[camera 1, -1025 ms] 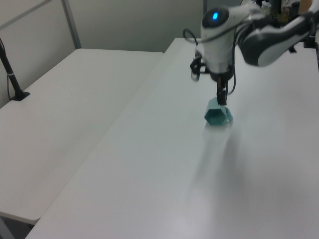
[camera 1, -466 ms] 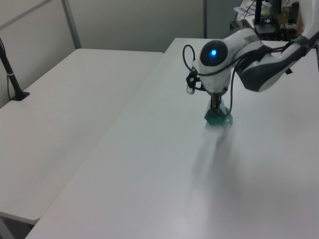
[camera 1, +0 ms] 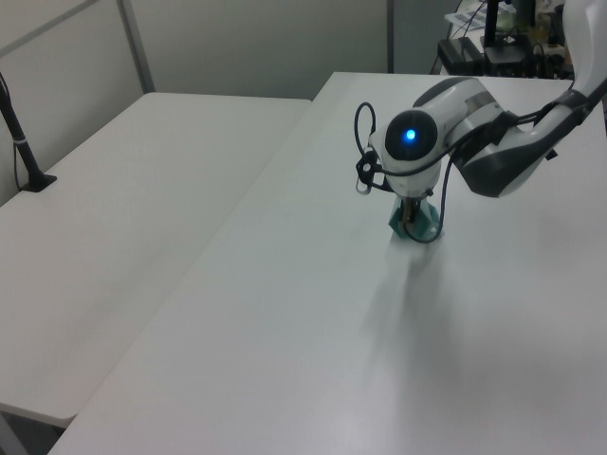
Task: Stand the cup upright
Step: 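Lower the open gripper onto the cup's rim end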
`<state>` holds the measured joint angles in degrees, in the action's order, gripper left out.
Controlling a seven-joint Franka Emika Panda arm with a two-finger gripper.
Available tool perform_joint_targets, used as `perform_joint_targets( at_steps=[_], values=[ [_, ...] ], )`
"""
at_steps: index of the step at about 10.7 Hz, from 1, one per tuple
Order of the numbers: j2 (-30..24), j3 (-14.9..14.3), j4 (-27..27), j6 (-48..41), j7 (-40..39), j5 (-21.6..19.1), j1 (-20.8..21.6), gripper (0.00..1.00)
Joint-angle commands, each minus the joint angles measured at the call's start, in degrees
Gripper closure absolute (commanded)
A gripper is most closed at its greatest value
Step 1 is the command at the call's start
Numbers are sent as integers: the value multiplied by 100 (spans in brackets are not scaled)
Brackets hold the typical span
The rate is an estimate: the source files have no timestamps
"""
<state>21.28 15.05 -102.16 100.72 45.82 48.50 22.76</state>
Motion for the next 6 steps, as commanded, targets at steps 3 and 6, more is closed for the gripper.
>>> perform_joint_targets(
  at_steps=[3,6],
  values=[
    [244,-72,-32,18,384,432,88,1],
    [376,-72,-32,35,401,722,18,1]
  ],
)
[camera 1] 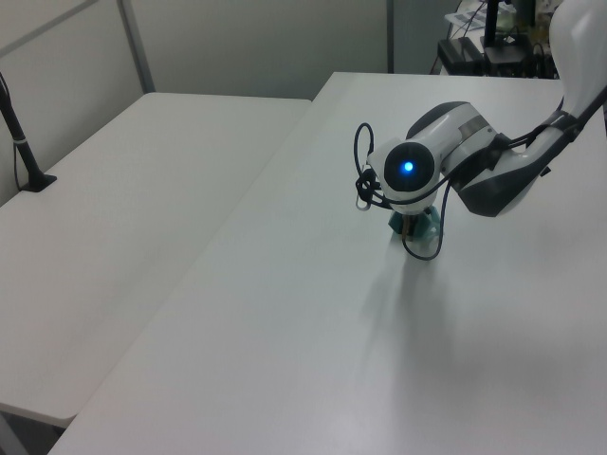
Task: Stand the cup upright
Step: 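Lower the open gripper onto the cup's rim end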
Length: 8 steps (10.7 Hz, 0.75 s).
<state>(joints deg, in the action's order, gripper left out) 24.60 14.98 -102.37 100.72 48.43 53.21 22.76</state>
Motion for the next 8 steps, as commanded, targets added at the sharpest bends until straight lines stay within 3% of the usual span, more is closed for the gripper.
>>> perform_joint_targets(
  at_steps=[1,2,5,6,7,8],
  values=[
    [106,-74,-20,35,140,329,9,2],
    [159,-109,-20,35,140,400,9,5],
    [159,-153,-20,35,245,409,61,31],
    [142,-153,-20,35,280,401,79,51],
    [133,-153,-20,35,298,392,79,84],
    [124,-153,-11,35,289,392,79,100]
  ],
)
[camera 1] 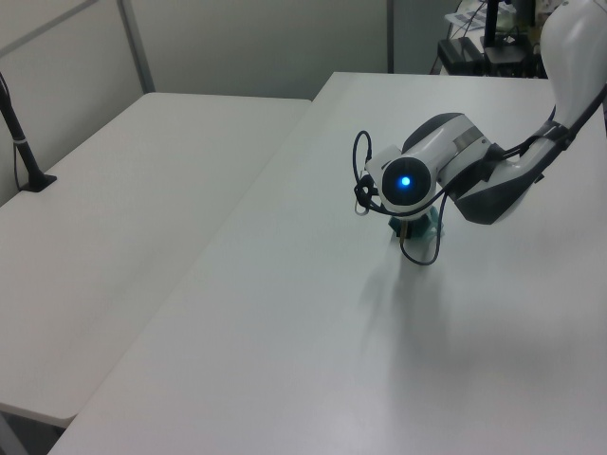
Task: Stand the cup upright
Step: 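Close the gripper on the cup rim and grip it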
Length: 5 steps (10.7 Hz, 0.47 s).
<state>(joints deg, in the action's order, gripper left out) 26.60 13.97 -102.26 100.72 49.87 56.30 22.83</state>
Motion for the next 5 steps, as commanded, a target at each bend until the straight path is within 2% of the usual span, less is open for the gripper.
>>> perform_joint_targets(
  at_steps=[1,5],
  values=[
    [-76,-53,-14,44,137,66,72,100],
    [-32,-53,-40,35,102,92,81,100]
  ],
)
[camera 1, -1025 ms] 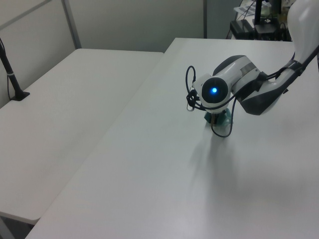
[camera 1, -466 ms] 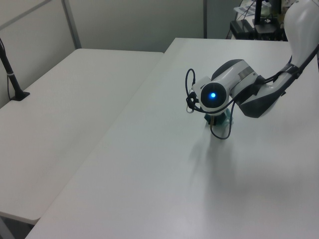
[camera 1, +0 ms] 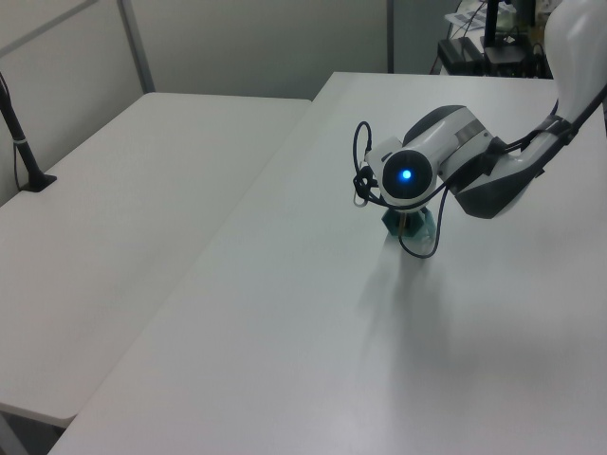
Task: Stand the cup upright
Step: 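Close the gripper on the cup rim and grip it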
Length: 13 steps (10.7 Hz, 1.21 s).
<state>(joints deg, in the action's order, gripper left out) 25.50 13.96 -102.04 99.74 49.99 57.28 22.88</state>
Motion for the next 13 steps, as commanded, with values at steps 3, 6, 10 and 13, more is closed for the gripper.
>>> perform_joint_targets(
  at_steps=[3,6,10,13],
  values=[
    [105,-60,-53,116,90,-7,68,100],
    [-236,-60,0,37,-146,-138,59,100],
    [-685,-60,202,19,-673,-472,6,100],
    [-1046,-60,246,-209,-1366,-1233,-195,100]
  ],
)
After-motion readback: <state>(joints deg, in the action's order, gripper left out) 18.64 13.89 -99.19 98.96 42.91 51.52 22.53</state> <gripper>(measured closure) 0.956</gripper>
